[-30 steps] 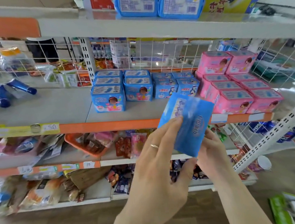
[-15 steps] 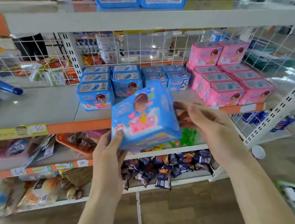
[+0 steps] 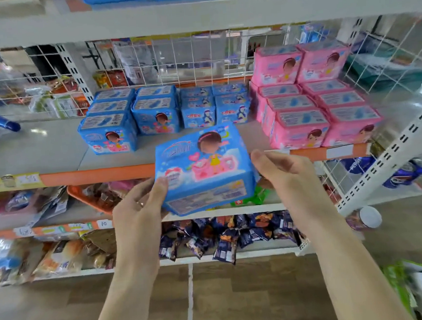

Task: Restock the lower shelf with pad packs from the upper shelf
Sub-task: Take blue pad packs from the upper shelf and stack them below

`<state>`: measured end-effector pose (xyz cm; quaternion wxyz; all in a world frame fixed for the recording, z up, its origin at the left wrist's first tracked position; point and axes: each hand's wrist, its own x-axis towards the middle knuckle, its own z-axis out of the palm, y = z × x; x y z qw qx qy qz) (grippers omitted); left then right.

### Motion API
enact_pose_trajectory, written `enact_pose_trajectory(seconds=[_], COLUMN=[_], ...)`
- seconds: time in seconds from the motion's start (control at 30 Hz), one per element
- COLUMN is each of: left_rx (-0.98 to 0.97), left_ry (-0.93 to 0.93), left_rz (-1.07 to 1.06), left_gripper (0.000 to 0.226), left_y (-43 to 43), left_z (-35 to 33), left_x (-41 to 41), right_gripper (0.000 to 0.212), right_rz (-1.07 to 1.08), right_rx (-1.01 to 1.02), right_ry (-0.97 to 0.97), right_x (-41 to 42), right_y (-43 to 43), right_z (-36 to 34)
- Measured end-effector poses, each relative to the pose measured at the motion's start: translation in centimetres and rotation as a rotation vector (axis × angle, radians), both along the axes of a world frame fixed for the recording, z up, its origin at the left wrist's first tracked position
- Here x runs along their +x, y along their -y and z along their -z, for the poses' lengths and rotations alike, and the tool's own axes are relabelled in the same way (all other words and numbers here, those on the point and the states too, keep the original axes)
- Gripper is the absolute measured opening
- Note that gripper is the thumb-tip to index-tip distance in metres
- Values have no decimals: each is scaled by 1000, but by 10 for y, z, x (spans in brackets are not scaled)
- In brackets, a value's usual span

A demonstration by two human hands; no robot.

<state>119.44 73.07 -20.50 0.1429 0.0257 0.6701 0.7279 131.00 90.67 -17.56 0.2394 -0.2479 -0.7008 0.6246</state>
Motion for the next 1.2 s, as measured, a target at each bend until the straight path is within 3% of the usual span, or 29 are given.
enact_pose_trajectory(seconds=[0.1,0.27,0.4,0.57,0.67,0.83,0.9,1.03,1.2], left_rx=[-73,-35,65,109,43,-75,-98,-56,-133], left_ry=[-100,-205,-213,-182,-244,-359,-367,-292,-362], left_rz=[-16,-60,-113,-41,27,79,91,120,193], left_gripper=[14,6,31,63,56,36,40,73,55], left_y=[-21,-33,-28,-28,-25,-2,13,44,80], left_z=[-12,-26,-25,-13,-5,0,2,-2,8], left_x=[16,38,53,43,21,-18,-37,-78,-131], right_gripper=[20,32,36,36,20,29,28,37,36], right_rz=[20,-53,-137,-137,-103,-24,8,52,18], right_rx=[-23,-60,19,-55,21,166,238,349,464], right_ry=[-2,-69,-135,-242,-212,-100,-64,-60,-1], right_x=[7,10,4,-1,-15,-56,-74,-107,-144], right_y=[-22,-47,-45,-37,-29,0,15,43,67], right_z=[2,8,13,25,27,34,38,42,47])
